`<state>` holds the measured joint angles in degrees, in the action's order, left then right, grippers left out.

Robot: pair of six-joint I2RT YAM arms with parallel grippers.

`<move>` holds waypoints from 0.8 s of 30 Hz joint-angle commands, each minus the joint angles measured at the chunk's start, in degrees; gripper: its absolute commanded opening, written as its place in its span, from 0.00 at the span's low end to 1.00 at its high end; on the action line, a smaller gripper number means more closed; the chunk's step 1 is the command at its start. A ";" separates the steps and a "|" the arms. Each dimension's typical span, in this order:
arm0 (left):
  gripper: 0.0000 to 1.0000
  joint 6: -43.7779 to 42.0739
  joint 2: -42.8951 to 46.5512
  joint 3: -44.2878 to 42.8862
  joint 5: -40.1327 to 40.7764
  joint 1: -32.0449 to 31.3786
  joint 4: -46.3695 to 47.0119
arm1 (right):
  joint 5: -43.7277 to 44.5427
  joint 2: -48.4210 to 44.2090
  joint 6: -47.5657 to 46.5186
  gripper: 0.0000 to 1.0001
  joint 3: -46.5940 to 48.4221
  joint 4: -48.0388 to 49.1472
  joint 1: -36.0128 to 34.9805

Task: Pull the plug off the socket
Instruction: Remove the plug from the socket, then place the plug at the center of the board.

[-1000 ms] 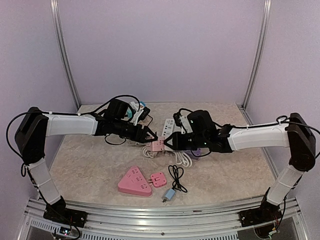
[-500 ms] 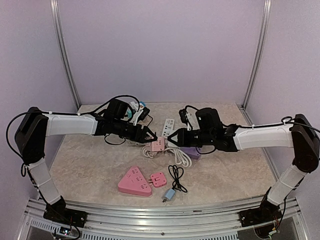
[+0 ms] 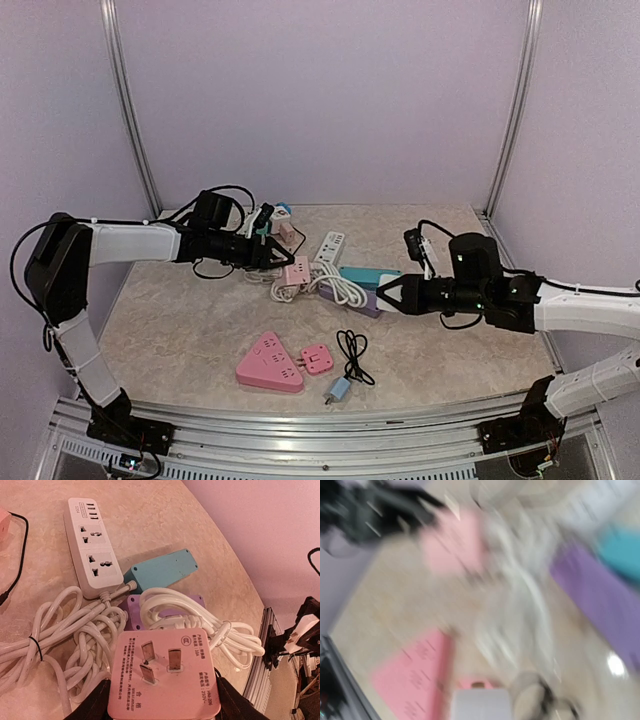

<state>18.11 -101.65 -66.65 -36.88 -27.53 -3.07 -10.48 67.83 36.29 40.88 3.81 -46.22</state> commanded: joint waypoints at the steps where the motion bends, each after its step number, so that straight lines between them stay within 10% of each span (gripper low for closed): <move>1: 0.34 2.86 4.16 0.67 -3.35 2.20 8.44 | 0.83 -2.03 6.79 0.00 -8.56 -0.49 -0.16; 24: 0.34 2.99 4.87 0.74 -3.80 2.48 8.56 | -3.81 17.05 8.75 0.18 -8.42 6.18 -2.07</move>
<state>20.60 -100.97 -65.14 -38.81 -25.67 0.30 -13.91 83.44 44.51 31.75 9.45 -47.62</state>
